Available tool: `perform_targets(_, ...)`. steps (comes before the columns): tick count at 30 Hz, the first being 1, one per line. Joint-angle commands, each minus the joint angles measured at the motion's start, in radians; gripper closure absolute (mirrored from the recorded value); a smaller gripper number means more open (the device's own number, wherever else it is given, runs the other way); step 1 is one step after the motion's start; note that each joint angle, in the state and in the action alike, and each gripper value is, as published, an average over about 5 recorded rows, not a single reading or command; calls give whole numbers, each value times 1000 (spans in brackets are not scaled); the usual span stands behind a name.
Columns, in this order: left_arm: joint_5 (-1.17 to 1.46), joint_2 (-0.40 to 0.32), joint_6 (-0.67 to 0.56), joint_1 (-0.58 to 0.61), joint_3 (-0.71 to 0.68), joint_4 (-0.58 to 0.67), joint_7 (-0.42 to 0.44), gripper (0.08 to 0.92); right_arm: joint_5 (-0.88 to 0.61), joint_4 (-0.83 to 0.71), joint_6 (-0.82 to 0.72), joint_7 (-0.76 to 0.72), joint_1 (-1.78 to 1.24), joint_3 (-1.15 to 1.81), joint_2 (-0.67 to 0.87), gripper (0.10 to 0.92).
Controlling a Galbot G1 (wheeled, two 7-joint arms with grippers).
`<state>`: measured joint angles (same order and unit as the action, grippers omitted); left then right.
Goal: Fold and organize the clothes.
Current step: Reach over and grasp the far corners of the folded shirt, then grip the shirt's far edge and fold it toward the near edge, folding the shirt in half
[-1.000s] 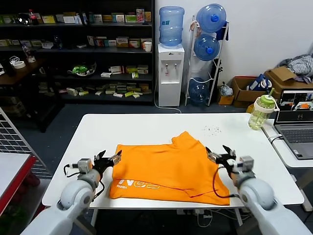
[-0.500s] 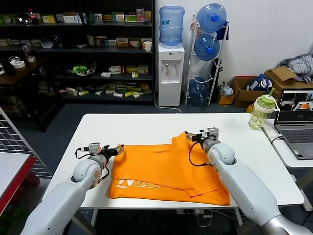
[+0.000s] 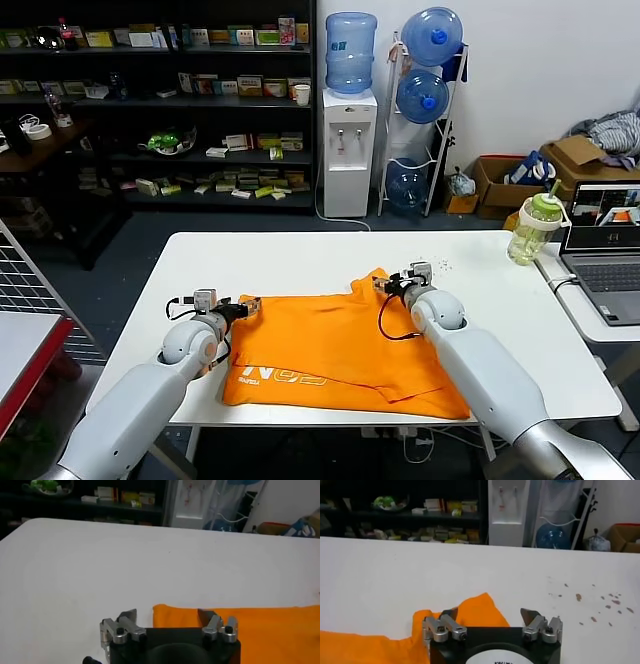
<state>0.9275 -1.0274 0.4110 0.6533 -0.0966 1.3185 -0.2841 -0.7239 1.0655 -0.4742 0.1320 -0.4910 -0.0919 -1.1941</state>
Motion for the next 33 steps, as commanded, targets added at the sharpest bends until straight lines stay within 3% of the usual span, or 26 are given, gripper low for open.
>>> perform_targets(1, -10, -6, 5, -21, -18, -23, -5, 177, 5, -59, -19, -12, 17, -11, -20, 277)
perform_targets(6, -20, -8, 4, -22, -26, -23, -4, 233, 6, -64, -18, -26, 15, -11, -22, 423)
perform_targets(22, -61, -6, -33, -6, -26, -14, -4, 692, 17, 25, 130, -51, -21, -4, 0, 872)
perform_targets(29, -79, -3, -58, 19, -6, 24, -6, 884, -1, 145, 185, -32, -70, 30, 45, 901)
perform_targets(33, -87, 14, -72, 59, 33, 103, -10, 908, -44, 286, 158, 13, -136, 53, 116, 901)
